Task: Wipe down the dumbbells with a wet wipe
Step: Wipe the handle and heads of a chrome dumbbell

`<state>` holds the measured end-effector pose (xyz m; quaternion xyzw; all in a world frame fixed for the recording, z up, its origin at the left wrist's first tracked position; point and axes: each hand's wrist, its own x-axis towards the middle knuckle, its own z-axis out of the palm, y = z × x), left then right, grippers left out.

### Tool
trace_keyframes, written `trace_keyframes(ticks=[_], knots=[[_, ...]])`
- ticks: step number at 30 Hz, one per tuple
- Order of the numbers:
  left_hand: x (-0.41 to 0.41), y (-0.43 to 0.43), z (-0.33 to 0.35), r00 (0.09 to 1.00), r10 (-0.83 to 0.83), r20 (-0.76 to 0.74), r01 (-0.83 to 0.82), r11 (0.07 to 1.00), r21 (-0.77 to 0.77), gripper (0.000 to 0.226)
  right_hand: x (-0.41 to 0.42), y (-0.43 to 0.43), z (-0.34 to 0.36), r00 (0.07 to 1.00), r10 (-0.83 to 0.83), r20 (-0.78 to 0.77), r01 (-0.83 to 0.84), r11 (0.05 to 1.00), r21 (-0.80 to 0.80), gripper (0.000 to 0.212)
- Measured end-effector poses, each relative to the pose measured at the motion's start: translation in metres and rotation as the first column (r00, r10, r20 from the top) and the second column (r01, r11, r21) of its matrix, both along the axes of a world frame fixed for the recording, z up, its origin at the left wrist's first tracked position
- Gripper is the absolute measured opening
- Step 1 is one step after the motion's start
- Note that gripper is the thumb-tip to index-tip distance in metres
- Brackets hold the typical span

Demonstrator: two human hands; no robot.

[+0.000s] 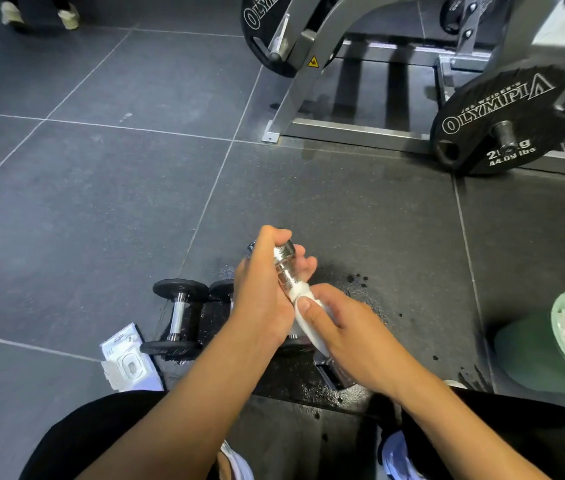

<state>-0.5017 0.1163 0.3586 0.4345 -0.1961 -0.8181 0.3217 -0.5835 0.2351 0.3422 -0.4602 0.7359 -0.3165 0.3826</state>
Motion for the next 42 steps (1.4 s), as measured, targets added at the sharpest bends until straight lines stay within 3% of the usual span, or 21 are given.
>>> trace_keyframes(ticks=[2, 5, 9, 12, 14, 16, 20, 24, 27, 30, 35, 36, 39, 42], knots=[[0.0, 0.005, 0.002, 0.999, -0.051, 0.007, 0.052, 0.998, -0.028, 0.015, 0.001, -0.002, -0.003, 0.991, -0.065, 0.117, 0.069, 0.997, -0.031, 0.036], [-0.002, 0.011, 0.006, 0.984, -0.16, 0.076, 0.169, 0.977, -0.131, 0.037, 0.0, -0.005, -0.007, 0.972, -0.123, 0.202, 0.142, 0.987, -0.081, 0.032], [0.002, 0.01, 0.008, 0.898, -0.345, 0.273, 0.424, 0.844, -0.328, 0.052, 0.004, -0.008, -0.007, 0.935, -0.193, 0.296, 0.25, 0.954, -0.166, 0.032], [0.005, 0.011, 0.003, 0.847, -0.436, 0.304, 0.523, 0.788, -0.327, 0.083, 0.009, -0.012, -0.004, 0.838, -0.243, 0.488, 0.368, 0.913, -0.178, 0.043], [0.007, 0.019, -0.001, 0.789, -0.496, 0.363, 0.605, 0.732, -0.314, 0.081, 0.006, -0.013, -0.001, 0.726, -0.282, 0.627, 0.464, 0.874, -0.144, 0.047], [0.009, 0.026, -0.007, 0.736, -0.598, 0.316, 0.672, 0.703, -0.235, 0.074, -0.002, -0.013, 0.001, 0.616, -0.322, 0.719, 0.538, 0.839, -0.085, 0.04], [0.008, 0.032, -0.011, 0.659, -0.725, 0.202, 0.752, 0.636, -0.171, 0.082, -0.017, -0.008, 0.002, 0.547, -0.357, 0.757, 0.611, 0.789, -0.069, 0.04], [-0.002, 0.041, -0.013, 0.699, -0.671, 0.248, 0.715, 0.658, -0.237, 0.065, -0.028, -0.006, 0.006, 0.634, -0.378, 0.675, 0.613, 0.778, -0.14, 0.041], [-0.009, 0.043, -0.013, 0.699, -0.601, 0.388, 0.71, 0.646, -0.279, 0.057, -0.038, -0.001, 0.007, 0.764, -0.358, 0.536, 0.533, 0.819, -0.212, 0.04], [-0.011, 0.045, -0.017, 0.747, -0.511, 0.426, 0.655, 0.676, -0.338, 0.036, -0.051, 0.001, 0.008, 0.85, -0.392, 0.352, 0.491, 0.831, -0.259, 0.044], [-0.001, 0.046, -0.019, 0.744, -0.481, 0.464, 0.644, 0.699, -0.309, 0.03, -0.069, 0.004, 0.021, 0.725, -0.636, 0.267, 0.682, 0.608, -0.406, 0.036], [0.001, 0.047, -0.02, 0.733, -0.48, 0.481, 0.657, 0.684, -0.318, 0.021, -0.066, 0.001, 0.025, 0.742, -0.615, 0.267, 0.663, 0.611, -0.432, 0.033], [0.002, 0.052, -0.026, 0.667, -0.437, 0.603, 0.712, 0.612, -0.344, 0.013, -0.05, -0.013, 0.023, 0.879, -0.438, 0.19, 0.474, 0.752, -0.459, 0.031], [0.004, 0.058, -0.029, 0.56, -0.355, 0.749, 0.798, 0.473, -0.373, 0.016, -0.039, -0.021, 0.006, 0.922, -0.352, -0.159, 0.232, 0.834, -0.501, 0.028]])
